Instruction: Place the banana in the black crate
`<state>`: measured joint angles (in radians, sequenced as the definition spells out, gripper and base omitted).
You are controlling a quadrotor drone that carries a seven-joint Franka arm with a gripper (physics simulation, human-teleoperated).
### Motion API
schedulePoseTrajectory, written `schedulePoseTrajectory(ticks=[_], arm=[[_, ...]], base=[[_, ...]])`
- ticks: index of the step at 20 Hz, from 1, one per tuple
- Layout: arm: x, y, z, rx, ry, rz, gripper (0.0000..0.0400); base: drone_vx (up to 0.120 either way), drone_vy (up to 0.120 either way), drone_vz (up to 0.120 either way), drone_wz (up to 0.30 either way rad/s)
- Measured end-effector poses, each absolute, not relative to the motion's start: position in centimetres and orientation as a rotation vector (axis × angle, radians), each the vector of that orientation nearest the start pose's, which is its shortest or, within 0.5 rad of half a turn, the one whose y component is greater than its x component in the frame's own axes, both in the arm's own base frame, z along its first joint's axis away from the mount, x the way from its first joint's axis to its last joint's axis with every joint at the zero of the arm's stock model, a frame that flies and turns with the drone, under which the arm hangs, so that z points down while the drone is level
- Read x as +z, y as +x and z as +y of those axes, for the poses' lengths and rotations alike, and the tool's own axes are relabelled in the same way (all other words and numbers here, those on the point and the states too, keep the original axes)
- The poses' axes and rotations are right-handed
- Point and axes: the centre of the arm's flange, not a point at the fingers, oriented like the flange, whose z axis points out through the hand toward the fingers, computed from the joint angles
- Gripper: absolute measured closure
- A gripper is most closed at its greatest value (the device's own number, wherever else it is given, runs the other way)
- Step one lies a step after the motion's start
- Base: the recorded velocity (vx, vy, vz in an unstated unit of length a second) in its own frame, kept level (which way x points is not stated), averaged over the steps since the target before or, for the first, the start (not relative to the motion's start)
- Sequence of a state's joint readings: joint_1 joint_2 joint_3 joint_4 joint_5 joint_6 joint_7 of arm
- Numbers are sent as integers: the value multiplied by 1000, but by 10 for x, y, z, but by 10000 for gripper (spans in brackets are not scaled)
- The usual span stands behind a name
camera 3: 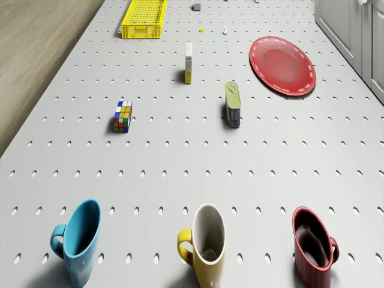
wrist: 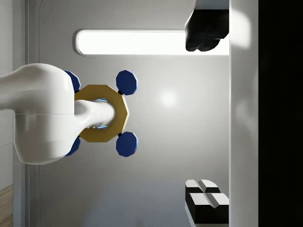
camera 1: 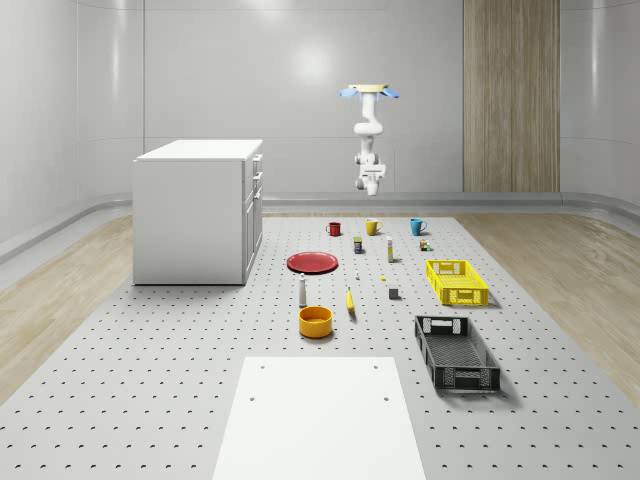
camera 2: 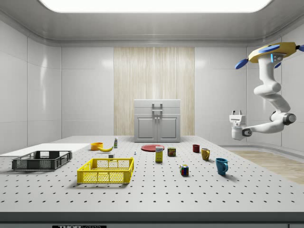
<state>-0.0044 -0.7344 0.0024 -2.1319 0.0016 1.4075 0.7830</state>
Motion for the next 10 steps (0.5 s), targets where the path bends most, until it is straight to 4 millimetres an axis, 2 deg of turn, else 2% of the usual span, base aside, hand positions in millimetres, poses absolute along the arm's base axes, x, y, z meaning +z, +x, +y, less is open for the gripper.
schedulePoseTrajectory(ticks=[5, 10], arm=[[681, 304, 0, -20, -2897, 1200, 0], [688, 304, 0, -26, -2896, 1200, 0]], base=[[120, -120, 0, 0], [120, -120, 0, 0]])
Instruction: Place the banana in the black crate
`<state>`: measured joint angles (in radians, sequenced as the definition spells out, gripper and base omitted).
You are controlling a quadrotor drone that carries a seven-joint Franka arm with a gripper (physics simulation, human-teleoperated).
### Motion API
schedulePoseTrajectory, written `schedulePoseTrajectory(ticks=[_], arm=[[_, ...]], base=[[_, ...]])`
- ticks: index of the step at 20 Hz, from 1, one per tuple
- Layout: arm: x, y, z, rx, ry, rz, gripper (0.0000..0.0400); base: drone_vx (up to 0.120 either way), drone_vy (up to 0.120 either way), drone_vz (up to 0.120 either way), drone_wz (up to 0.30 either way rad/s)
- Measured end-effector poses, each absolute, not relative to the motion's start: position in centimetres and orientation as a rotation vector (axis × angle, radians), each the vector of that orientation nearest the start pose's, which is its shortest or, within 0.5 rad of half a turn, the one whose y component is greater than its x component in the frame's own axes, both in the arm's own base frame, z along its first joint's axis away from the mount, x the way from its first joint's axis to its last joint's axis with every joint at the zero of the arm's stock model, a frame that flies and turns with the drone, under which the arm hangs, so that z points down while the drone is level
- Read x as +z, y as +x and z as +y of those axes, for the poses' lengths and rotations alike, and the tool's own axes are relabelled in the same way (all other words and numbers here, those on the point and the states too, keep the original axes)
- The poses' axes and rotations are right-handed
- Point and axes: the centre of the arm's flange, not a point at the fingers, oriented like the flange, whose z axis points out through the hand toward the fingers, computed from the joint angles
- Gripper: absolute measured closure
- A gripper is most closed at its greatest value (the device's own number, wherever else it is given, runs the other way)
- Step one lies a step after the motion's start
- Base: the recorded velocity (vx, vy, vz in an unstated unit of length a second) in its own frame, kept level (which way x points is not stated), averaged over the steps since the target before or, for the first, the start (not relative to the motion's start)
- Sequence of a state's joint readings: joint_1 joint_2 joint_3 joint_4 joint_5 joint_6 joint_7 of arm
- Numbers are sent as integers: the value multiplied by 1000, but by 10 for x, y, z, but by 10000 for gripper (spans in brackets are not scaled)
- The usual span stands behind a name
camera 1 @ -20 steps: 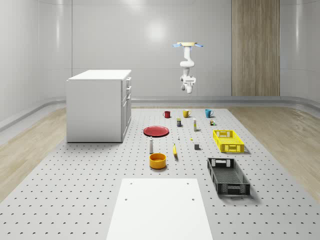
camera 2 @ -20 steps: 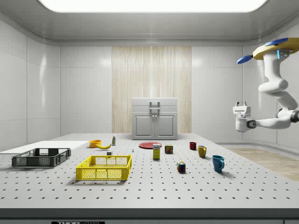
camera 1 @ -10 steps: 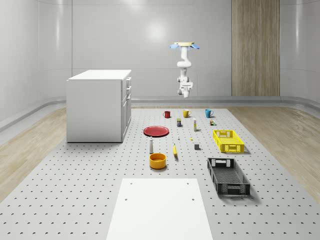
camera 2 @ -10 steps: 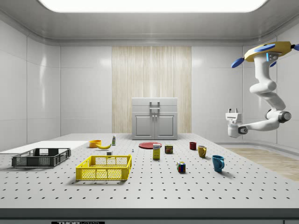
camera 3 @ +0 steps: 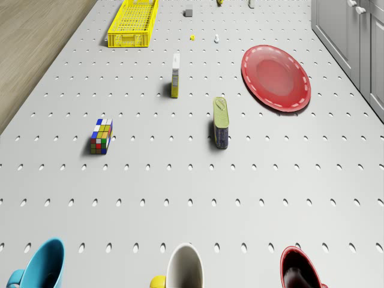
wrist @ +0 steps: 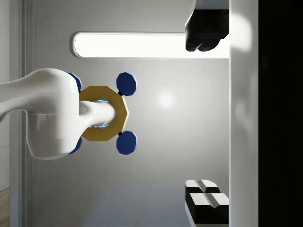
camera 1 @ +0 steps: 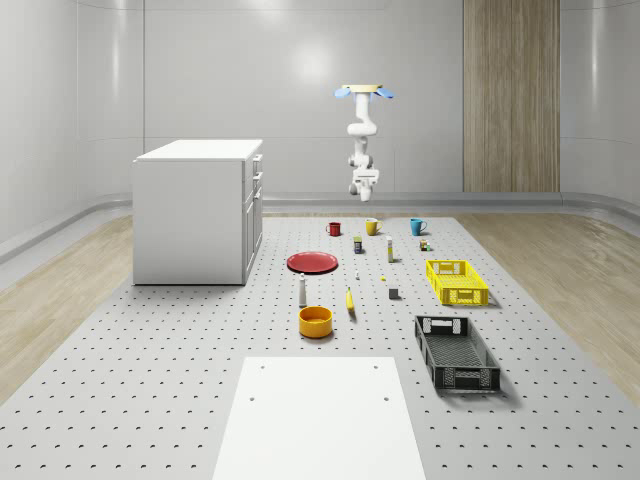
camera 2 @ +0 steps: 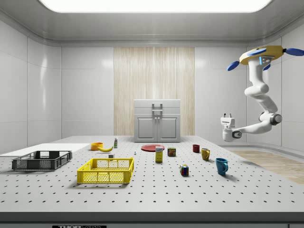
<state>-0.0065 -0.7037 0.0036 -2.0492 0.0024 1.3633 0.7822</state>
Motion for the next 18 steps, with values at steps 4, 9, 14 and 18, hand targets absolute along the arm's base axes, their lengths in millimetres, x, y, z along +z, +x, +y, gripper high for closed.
schedulePoseTrajectory(ticks=[4, 9, 14, 18], arm=[[690, 304, 0, -30, -2895, 1199, 0], [691, 304, 0, -36, -2894, 1199, 0], [691, 303, 0, -42, -2893, 1198, 0], [691, 303, 0, -47, -2893, 1198, 0]], base=[[120, -120, 0, 0], [120, -120, 0, 0], [120, -120, 0, 0], [120, -120, 0, 0]])
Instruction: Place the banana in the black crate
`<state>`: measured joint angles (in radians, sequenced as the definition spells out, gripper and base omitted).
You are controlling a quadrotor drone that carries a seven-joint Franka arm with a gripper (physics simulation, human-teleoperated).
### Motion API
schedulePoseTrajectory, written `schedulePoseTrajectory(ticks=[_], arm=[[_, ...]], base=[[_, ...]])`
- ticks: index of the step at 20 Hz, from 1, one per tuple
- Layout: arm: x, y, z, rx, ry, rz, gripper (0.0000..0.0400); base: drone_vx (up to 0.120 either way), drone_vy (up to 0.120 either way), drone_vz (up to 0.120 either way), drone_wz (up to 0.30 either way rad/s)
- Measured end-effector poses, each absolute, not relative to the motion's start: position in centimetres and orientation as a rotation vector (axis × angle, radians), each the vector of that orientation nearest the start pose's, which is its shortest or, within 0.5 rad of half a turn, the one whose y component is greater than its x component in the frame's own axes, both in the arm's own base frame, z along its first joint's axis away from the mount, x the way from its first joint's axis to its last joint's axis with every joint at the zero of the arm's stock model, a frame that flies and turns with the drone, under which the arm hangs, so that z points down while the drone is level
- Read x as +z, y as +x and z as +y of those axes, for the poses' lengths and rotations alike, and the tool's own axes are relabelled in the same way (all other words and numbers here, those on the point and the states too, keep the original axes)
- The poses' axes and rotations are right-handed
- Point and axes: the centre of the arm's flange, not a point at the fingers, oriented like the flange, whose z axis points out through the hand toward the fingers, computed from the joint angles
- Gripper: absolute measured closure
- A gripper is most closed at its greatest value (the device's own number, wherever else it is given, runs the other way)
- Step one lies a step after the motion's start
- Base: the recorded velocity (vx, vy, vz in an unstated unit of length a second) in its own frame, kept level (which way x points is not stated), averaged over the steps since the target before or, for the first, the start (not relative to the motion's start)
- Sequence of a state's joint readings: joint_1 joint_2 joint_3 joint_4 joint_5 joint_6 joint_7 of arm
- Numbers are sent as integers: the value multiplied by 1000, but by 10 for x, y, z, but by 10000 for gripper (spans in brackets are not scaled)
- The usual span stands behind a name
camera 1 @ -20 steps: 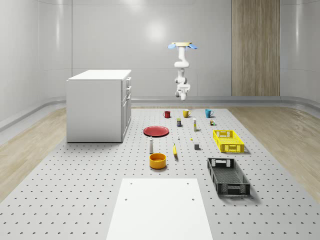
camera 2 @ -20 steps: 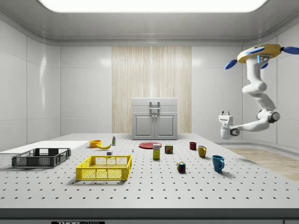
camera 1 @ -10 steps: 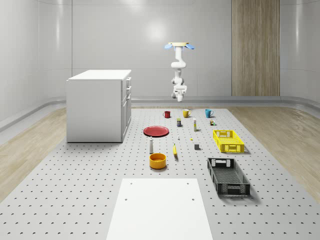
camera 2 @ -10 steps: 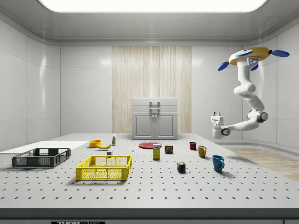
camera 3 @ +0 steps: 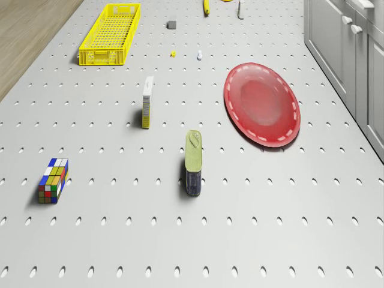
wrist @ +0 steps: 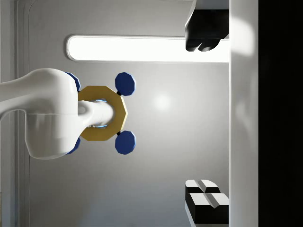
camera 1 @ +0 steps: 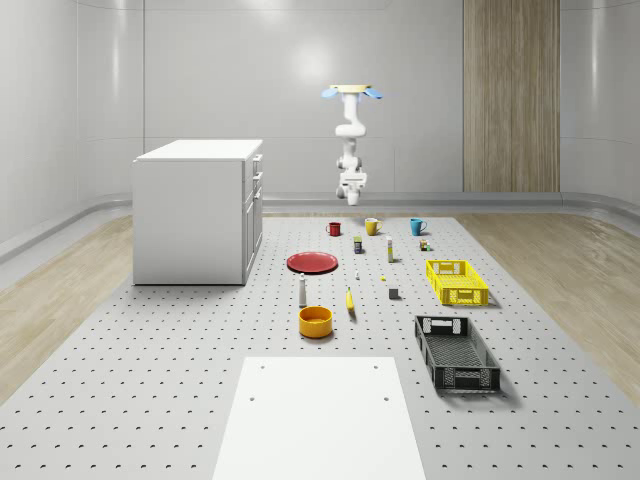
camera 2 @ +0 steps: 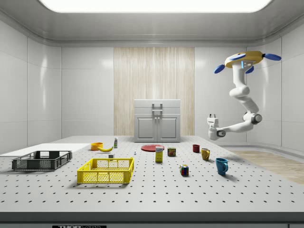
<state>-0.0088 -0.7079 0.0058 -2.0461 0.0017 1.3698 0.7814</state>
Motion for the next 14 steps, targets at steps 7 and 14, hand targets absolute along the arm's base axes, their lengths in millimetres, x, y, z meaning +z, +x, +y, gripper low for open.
schedulePoseTrajectory(ticks=[7, 14], arm=[[691, 303, 1, -58, -2895, 1199, 0], [691, 302, 2, -76, -2907, 1204, 0]], base=[[120, -120, 0, 0], [120, -120, 0, 0]])
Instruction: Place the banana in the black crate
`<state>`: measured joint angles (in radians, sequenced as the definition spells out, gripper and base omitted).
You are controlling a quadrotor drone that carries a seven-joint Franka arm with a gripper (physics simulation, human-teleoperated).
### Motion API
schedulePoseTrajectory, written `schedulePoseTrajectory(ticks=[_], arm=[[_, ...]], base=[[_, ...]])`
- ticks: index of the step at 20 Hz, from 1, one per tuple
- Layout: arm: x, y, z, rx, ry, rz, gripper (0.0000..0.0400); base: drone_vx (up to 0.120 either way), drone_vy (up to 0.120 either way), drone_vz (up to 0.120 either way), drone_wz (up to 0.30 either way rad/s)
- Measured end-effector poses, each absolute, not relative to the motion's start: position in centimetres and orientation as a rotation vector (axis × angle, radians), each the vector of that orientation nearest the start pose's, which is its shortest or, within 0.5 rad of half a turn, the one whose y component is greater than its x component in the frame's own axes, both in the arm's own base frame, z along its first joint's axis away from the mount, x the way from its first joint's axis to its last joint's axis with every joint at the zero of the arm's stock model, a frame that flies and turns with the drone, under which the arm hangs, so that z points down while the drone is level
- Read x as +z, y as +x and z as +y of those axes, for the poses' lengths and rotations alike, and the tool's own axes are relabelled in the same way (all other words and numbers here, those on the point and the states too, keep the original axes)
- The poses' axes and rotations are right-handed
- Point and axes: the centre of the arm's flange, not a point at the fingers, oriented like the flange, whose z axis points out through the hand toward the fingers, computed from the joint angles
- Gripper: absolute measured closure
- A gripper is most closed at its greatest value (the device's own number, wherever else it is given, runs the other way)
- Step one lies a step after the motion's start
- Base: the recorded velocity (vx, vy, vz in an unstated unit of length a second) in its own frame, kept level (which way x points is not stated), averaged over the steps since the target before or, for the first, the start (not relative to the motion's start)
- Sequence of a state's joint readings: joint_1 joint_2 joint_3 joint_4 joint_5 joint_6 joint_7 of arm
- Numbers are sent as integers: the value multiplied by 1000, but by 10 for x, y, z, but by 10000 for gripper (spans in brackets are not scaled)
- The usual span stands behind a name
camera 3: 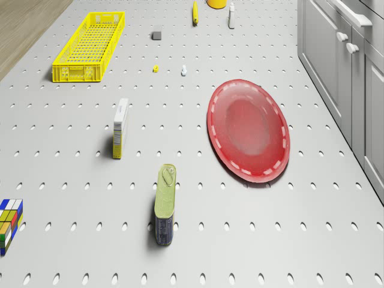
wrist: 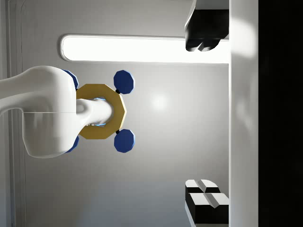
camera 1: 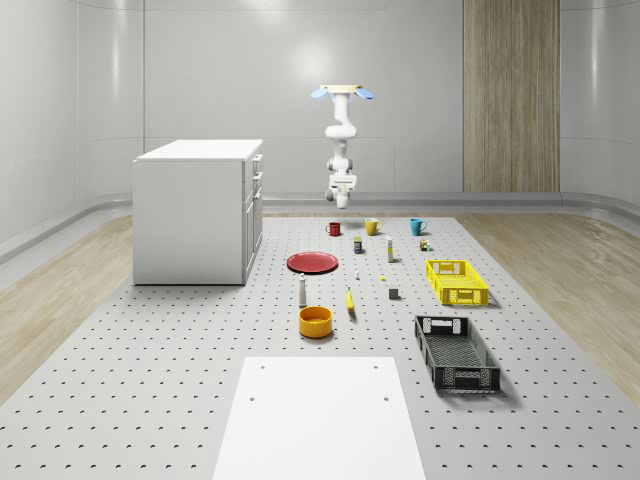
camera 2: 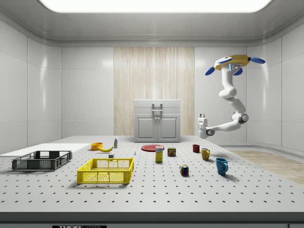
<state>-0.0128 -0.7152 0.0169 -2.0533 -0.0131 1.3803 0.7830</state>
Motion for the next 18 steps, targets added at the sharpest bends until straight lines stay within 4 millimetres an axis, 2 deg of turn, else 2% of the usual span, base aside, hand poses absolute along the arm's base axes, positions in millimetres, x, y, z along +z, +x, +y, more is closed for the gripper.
schedulePoseTrajectory(ticks=[2, 7, 11, 15, 18], arm=[[691, 302, 3, -84, -2915, 1208, 0], [691, 302, 8, -118, -2950, 1223, 0], [690, 301, 15, -172, -3011, 1249, 0], [687, 301, 29, -280, -3129, 1299, 0], [679, 301, 47, -433, -3278, 1363, 0]], base=[[120, -100, 0, 0], [120, 0, 0, 0], [120, -120, 0, 0], [120, 0, 0, 0], [120, 0, 0, 0]])
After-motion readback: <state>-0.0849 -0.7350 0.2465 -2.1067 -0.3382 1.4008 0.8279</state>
